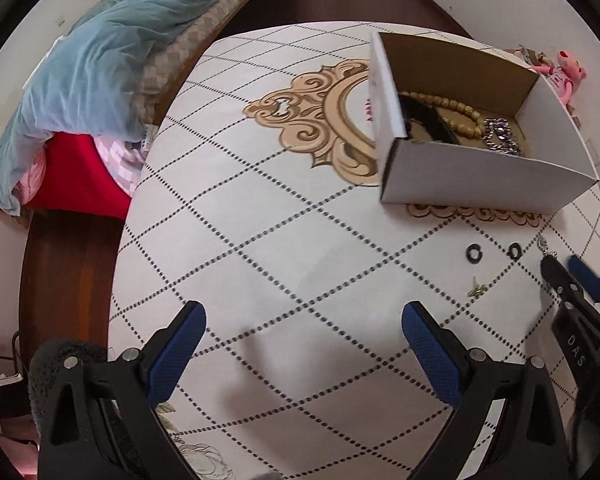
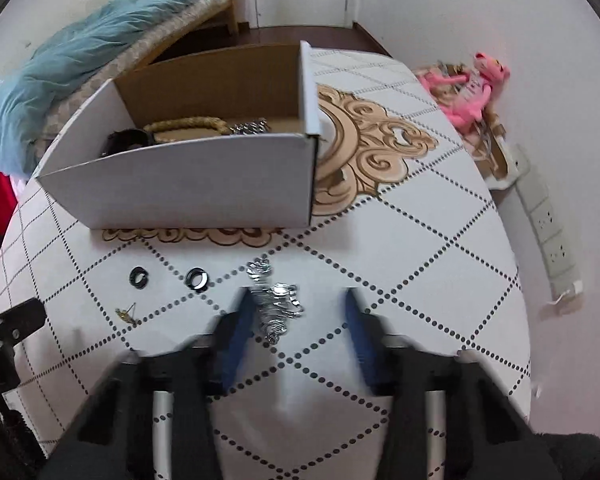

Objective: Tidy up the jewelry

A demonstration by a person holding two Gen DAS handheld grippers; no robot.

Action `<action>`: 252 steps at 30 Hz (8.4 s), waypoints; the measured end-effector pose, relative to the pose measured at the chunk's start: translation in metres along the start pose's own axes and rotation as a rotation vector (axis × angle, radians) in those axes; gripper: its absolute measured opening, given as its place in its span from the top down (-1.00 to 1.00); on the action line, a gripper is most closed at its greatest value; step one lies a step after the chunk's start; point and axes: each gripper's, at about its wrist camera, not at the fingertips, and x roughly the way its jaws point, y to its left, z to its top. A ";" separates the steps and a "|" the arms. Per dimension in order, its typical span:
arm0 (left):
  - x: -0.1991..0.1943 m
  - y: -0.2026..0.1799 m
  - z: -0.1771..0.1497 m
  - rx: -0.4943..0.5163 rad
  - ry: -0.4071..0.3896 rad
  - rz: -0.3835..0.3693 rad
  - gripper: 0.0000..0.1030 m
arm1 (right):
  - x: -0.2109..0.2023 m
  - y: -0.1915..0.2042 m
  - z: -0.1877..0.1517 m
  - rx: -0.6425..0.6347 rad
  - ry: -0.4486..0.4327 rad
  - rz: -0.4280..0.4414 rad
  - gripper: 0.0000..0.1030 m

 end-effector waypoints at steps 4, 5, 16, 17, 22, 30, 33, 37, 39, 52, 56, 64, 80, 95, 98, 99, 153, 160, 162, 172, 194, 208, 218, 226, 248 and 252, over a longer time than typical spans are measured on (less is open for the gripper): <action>-0.002 -0.016 -0.002 0.022 -0.005 -0.046 -0.94 | -0.002 -0.009 0.000 0.031 0.040 0.052 0.89; -0.003 -0.020 -0.002 0.028 -0.008 -0.061 -0.94 | -0.003 -0.014 0.000 0.053 0.053 0.063 0.90; 0.007 -0.075 -0.010 0.105 -0.030 -0.155 -0.65 | -0.026 -0.056 -0.013 0.178 0.047 0.051 0.90; 0.009 -0.077 -0.010 0.115 -0.030 -0.155 -0.41 | -0.026 -0.057 -0.013 0.182 0.049 0.049 0.90; 0.007 -0.086 -0.008 0.147 -0.074 -0.166 0.09 | -0.024 -0.062 -0.014 0.194 0.053 0.043 0.90; 0.004 -0.093 -0.009 0.162 -0.087 -0.201 0.77 | -0.027 -0.065 -0.013 0.201 0.050 0.032 0.90; 0.004 -0.094 -0.010 0.163 -0.091 -0.209 0.88 | -0.028 -0.065 -0.013 0.199 0.046 0.033 0.90; 0.001 -0.090 -0.010 0.156 -0.098 -0.216 0.88 | -0.033 -0.064 -0.011 0.199 0.037 0.043 0.90; -0.003 -0.086 -0.011 0.154 -0.103 -0.223 0.88 | -0.039 -0.064 -0.009 0.198 0.027 0.051 0.90; -0.089 -0.051 0.040 0.137 -0.194 -0.363 0.88 | -0.115 -0.054 0.052 0.186 -0.082 0.236 0.90; -0.101 -0.040 0.070 0.121 -0.200 -0.405 0.88 | -0.131 -0.044 0.090 0.153 -0.112 0.310 0.90; -0.081 -0.037 0.127 0.121 -0.140 -0.432 0.88 | -0.091 -0.025 0.148 0.113 -0.008 0.389 0.90; -0.026 -0.053 0.155 0.085 0.080 -0.483 0.81 | -0.013 -0.031 0.154 0.096 0.247 0.340 0.76; -0.044 -0.007 0.127 0.036 -0.091 -0.207 -0.93 | -0.037 -0.018 0.138 -0.026 0.156 0.084 -0.89; -0.047 -0.006 0.115 0.038 -0.114 -0.162 -0.93 | -0.038 -0.016 0.129 -0.032 0.151 0.051 -0.89; -0.048 -0.005 0.112 0.034 -0.112 -0.163 -0.93 | -0.038 -0.016 0.128 -0.031 0.148 0.043 -0.89; -0.013 0.016 0.006 -0.003 -0.088 0.008 -0.93 | -0.030 0.007 0.020 0.083 0.045 0.151 -0.11; 0.015 0.024 0.003 -0.020 -0.035 0.018 -0.93 | 0.009 0.034 0.013 0.038 0.047 0.121 -0.10; 0.017 0.023 0.005 -0.017 -0.034 0.021 -0.93 | 0.011 0.043 0.014 -0.009 0.032 0.086 0.00; 0.019 -0.015 0.012 0.039 -0.041 -0.056 -0.93 | 0.002 0.011 0.004 0.061 0.024 0.079 0.75; 0.012 -0.099 0.013 0.172 -0.132 -0.220 0.81 | -0.031 -0.059 -0.010 0.196 -0.011 0.011 0.74; -0.066 -0.066 0.037 0.147 -0.223 -0.350 0.81 | -0.079 -0.059 0.029 0.220 -0.104 0.133 0.74; -0.060 -0.048 0.132 0.158 -0.155 -0.391 0.81 | -0.046 -0.028 0.150 0.129 -0.025 0.279 0.75; -0.023 -0.049 0.171 0.123 -0.032 -0.339 0.72 | 0.009 -0.019 0.185 0.082 0.172 0.248 0.73; -0.052 -0.003 0.111 0.018 -0.142 -0.112 -0.93 | -0.037 -0.024 0.136 0.020 0.116 0.014 -0.92; -0.065 -0.001 0.098 0.005 -0.146 -0.109 -0.93 | -0.054 -0.020 0.124 0.019 0.104 0.015 -0.92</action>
